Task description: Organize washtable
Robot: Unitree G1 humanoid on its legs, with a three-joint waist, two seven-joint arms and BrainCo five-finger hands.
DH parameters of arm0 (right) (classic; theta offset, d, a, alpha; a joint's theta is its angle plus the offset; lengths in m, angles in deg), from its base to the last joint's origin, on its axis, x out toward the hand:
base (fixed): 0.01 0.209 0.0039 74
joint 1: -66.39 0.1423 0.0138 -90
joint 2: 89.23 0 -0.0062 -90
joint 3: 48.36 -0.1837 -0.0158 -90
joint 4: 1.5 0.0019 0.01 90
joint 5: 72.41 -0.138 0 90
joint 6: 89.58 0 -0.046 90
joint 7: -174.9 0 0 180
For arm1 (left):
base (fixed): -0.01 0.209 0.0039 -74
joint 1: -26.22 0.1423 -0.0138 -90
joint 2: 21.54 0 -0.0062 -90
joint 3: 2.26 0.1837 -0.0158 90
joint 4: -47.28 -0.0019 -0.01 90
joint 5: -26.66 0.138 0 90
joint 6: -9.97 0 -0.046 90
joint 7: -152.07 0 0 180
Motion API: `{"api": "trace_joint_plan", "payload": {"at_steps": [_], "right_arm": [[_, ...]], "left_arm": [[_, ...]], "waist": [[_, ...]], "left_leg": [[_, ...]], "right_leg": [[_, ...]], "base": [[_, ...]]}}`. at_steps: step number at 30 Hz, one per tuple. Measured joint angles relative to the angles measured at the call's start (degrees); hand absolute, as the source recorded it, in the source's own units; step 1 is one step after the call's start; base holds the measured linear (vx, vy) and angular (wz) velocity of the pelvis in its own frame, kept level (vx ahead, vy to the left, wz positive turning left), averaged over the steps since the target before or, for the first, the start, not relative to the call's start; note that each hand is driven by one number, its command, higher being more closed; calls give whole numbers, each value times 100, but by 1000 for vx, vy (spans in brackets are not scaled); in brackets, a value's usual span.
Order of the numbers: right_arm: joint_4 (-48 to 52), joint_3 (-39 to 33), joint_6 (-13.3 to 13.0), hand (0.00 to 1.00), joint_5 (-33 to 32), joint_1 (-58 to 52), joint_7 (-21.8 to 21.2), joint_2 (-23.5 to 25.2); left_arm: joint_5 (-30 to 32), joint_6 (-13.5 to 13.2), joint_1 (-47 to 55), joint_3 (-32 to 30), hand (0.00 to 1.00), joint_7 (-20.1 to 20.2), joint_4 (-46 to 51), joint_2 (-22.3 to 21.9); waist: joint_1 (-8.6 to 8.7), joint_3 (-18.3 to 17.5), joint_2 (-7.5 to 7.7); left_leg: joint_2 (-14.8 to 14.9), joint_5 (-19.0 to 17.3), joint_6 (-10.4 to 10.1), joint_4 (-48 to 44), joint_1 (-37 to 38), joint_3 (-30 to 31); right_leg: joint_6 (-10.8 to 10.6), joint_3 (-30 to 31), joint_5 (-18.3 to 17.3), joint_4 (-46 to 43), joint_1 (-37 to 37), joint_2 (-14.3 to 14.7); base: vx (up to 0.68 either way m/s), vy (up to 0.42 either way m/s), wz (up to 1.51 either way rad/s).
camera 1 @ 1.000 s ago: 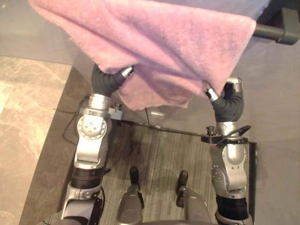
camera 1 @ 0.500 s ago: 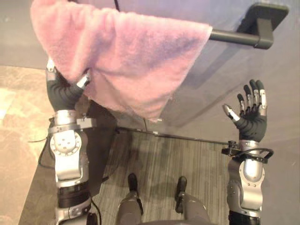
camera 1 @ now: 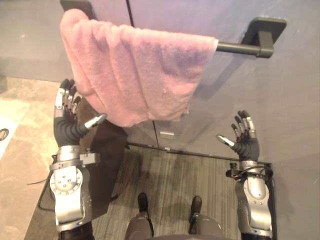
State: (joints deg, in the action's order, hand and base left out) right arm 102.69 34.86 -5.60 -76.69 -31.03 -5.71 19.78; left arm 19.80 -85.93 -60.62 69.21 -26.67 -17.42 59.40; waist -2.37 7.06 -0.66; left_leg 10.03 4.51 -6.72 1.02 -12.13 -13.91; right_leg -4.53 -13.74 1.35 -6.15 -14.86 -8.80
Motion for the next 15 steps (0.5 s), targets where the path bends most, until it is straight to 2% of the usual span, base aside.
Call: {"api": "trace_joint_plan", "payload": {"at_steps": [5, 10, 12, 15], "right_arm": [[-327, 317, 17, 0, 56, -1, -92, 3], [-870, 633, 42, 0, 295, 795, -63, -11], [-992, 720, 42, 0, 339, 1249, 38, -44], [-1147, 773, 42, 0, 338, 1674, 115, -39]], "left_arm": [[-94, 30, 380, 33, 0, 0, 137, -173], [-155, 38, 621, 179, 0, 3, 226, -251], [-160, 38, 632, 330, 0, 37, 232, -292], [-273, 39, 707, 345, 0, 123, 254, -352]], "waist": [[-9, -6, -3], [-65, -5, -10], [-174, -3, -14], [-183, 0, -26]], "left_leg": [[-1, 0, 1, 13, 59, 8], [-9, 4, 3, 6, 4, 78], [-18, 8, 4, 0, -42, 131], [-36, 32, 16, -17, -134, 245]], "right_leg": [[-2, -6, 16, 41, 77, 4], [-4, -55, 18, 41, 67, 8], [-3, -109, 17, 41, 55, 6], [-2, -228, 15, 48, 53, -6]], "base": [[-8, 4, 0], [-25, 12, 5], [-11, 12, 10], [9, 12, 19]]}}
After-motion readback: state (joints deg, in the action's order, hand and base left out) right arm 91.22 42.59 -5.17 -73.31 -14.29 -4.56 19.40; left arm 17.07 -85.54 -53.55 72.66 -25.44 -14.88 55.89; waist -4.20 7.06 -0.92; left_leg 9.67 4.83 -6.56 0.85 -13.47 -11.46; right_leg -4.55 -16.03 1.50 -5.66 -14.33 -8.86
